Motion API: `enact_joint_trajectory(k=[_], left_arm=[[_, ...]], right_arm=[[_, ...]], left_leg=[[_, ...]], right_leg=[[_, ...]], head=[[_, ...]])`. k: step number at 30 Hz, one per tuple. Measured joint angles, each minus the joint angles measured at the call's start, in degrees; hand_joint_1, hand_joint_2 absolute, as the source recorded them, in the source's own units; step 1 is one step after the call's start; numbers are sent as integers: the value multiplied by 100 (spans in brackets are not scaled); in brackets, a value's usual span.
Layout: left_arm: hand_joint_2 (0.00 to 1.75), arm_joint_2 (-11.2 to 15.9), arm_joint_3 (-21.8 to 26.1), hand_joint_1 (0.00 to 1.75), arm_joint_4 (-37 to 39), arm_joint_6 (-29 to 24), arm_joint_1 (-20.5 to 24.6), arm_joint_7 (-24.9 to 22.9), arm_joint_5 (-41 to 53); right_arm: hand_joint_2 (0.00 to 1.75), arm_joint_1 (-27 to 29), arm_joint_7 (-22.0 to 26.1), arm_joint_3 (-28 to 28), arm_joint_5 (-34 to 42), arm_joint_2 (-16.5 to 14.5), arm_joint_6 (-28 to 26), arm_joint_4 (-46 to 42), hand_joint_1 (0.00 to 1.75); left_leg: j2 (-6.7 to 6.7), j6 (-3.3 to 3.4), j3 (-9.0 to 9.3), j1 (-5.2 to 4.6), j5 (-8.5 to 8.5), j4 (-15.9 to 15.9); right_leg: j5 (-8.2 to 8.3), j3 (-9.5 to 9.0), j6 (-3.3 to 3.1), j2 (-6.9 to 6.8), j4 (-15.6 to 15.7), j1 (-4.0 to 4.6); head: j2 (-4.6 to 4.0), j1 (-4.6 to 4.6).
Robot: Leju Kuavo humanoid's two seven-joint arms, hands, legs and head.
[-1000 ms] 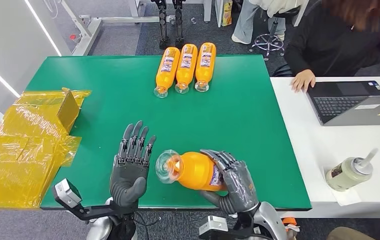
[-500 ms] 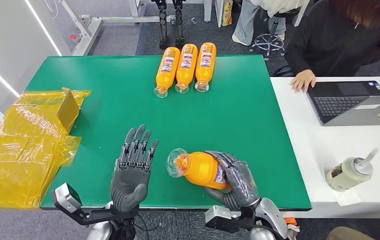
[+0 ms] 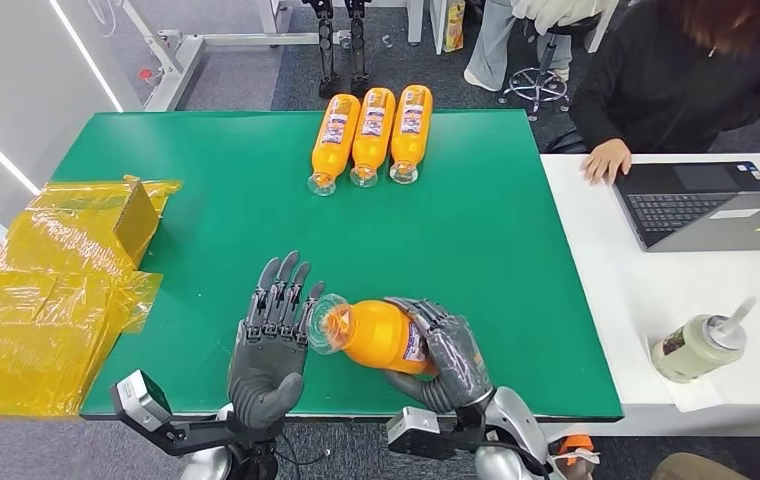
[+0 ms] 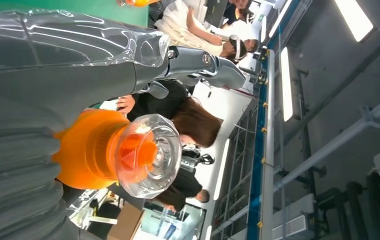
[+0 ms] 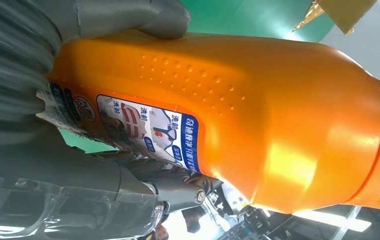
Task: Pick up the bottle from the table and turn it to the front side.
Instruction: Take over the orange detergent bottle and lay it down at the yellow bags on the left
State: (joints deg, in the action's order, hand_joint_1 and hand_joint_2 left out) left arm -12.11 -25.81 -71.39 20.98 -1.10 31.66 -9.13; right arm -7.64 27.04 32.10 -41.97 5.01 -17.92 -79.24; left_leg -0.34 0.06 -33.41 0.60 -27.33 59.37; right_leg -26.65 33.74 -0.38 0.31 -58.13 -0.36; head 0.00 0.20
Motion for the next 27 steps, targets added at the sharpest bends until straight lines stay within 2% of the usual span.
enact_joint_trajectory(k=[5,10,13,17,27], left_arm=[[175,-8,-111,0,-7,-554,21,160,403],[175,-11,-109,0,-8,-697,51,175,439],[175,-12,-90,0,-5,-774,123,139,473],[175,-14,-51,171,14,-852,286,128,557],[175,-32,-54,175,112,-904,493,151,603]], right_arm=[[175,-164,23,486,205,-242,-10,51,175],[175,-186,41,856,384,-395,257,30,175],[175,-201,-127,1021,329,-524,409,-53,175],[175,-218,-477,1079,212,-651,524,-229,175],[175,-67,-706,986,-34,-685,585,-558,175]], left_leg=[[1,0,0,0,0,0],[1,-1,0,1,0,-1],[0,-1,0,1,1,-1],[0,-1,0,1,2,0],[1,-2,0,0,1,1]], right_leg=[[0,1,0,1,0,0],[0,1,0,1,-1,1],[0,1,0,0,-1,1],[0,1,0,0,-1,0],[0,3,0,1,1,0]], head=[[0,-1],[0,-2],[0,-1],[0,-1],[0,-1]])
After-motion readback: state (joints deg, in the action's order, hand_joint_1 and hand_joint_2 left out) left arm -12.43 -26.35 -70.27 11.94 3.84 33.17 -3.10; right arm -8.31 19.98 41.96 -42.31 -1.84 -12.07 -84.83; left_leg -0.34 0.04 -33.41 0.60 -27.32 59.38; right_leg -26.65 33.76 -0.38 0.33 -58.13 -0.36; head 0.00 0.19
